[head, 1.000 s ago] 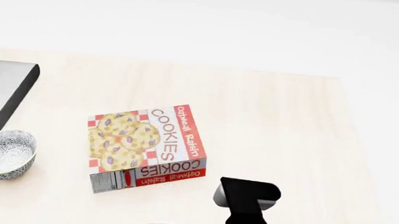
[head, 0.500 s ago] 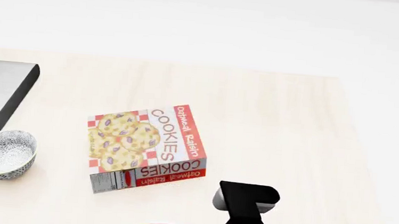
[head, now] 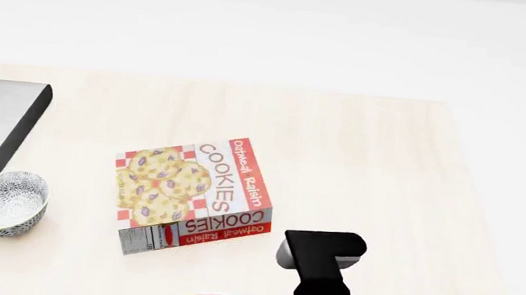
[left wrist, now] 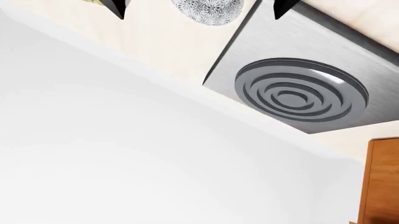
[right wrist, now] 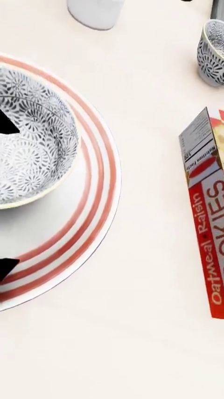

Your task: Pick the akita bowl next to the plate and place it on the plate.

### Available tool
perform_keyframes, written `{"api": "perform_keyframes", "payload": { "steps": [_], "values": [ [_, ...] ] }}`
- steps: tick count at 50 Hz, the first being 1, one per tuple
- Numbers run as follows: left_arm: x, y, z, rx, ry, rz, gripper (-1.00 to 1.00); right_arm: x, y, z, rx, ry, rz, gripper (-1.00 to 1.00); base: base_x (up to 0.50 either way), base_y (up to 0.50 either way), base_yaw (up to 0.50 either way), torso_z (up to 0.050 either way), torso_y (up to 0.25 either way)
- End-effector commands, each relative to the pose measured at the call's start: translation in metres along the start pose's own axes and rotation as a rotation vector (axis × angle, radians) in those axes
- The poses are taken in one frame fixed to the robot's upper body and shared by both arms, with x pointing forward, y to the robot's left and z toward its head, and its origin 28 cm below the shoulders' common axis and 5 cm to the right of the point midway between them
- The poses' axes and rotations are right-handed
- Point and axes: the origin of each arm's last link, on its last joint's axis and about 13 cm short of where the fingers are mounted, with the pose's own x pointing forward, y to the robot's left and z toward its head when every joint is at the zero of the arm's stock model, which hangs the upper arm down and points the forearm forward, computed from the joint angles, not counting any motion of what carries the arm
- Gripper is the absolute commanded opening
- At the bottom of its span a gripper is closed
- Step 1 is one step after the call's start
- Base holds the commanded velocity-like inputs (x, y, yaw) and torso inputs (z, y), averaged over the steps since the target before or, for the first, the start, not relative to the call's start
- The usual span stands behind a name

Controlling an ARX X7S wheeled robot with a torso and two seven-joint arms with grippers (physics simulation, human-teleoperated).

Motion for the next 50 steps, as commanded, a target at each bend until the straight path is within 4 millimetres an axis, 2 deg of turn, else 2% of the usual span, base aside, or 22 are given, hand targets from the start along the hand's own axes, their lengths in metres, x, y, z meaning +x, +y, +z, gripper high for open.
{"api": "perform_keyframes", "payload": {
  "steps": [1, 10, 18, 27, 32, 40, 46, 50],
  "values": [
    [0.0, 0.0, 0.0, 0.0, 0.0, 0.001, 1.0, -0.022, 0.009, 0.008, -0.065, -0.068, -0.016, 1.0, 0.0, 0.0, 0.0, 0.0, 0.0],
    [-0.001, 0.0, 0.0, 0.0, 0.001, 0.002, 1.0, -0.051, 0.02, 0.02, -0.123, -0.164, -0.052, 1.0, 0.0, 0.0, 0.0, 0.0, 0.0],
    [-0.001, 0.0, 0.0, -0.001, 0.001, 0.001, 1.0, -0.063, 0.023, 0.023, -0.139, -0.227, -0.076, 1.0, 0.0, 0.0, 0.0, 0.0, 0.0],
    [0.001, 0.0, -0.001, 0.001, 0.001, 0.001, 1.0, -0.079, 0.025, 0.018, -0.152, -0.339, -0.123, 1.0, 0.0, 0.0, 0.0, 0.0, 0.0],
    [0.001, 0.0, -0.001, 0.0, 0.0, 0.001, 1.0, -0.087, 0.031, 0.013, -0.194, -0.464, -0.133, 1.0, 0.0, 0.0, 0.0, 0.0, 0.0],
    [0.0, 0.0, -0.001, -0.001, 0.002, -0.001, 1.0, -0.086, 0.032, 0.003, -0.205, -0.519, -0.18, 1.0, 0.0, 0.0, 0.0, 0.0, 0.0],
    [0.0, 0.0, -0.001, 0.0, 0.001, 0.0, 1.0, -0.079, 0.026, -0.002, -0.184, -0.66, -0.262, 1.0, 0.0, 0.0, 0.0, 0.0, 0.0],
    [0.0, 0.001, -0.001, -0.001, 0.001, -0.001, 1.0, -0.074, 0.023, -0.009, -0.189, -0.694, -0.31, 1.0, 0.0, 0.0, 0.0, 0.0, 0.0]
  ]
}}
